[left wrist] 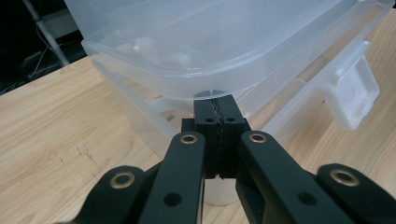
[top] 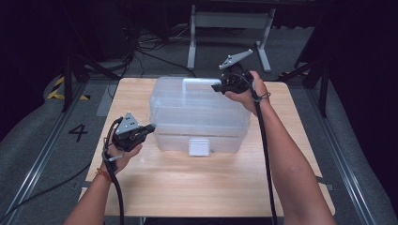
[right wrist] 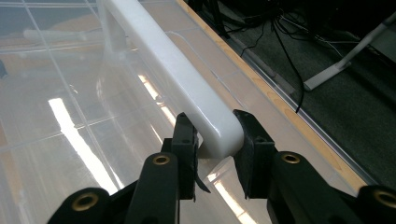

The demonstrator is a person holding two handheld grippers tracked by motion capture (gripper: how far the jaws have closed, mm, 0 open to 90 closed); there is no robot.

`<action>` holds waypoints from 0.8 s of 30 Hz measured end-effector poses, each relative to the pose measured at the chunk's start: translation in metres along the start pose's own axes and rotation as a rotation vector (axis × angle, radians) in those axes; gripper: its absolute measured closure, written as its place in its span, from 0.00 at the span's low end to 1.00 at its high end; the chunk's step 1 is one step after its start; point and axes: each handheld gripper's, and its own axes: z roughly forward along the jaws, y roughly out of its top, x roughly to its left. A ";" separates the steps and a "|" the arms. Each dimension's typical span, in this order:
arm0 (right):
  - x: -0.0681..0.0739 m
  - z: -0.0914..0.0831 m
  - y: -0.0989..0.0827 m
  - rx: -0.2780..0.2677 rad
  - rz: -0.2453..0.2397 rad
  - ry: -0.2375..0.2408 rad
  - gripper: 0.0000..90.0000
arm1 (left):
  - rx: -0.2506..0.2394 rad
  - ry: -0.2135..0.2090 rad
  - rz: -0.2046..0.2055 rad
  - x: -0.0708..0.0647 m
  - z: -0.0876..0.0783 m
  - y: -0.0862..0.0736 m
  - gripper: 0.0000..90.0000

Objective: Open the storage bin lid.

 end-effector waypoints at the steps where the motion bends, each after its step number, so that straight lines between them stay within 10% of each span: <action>1: 0.000 0.000 0.000 0.002 0.004 -0.002 0.80 | -0.001 0.000 0.001 0.000 0.000 0.000 1.00; 24: 0.000 -0.056 -0.021 -0.134 0.010 -0.070 0.59 | -0.016 0.019 0.023 0.000 -0.007 0.008 1.00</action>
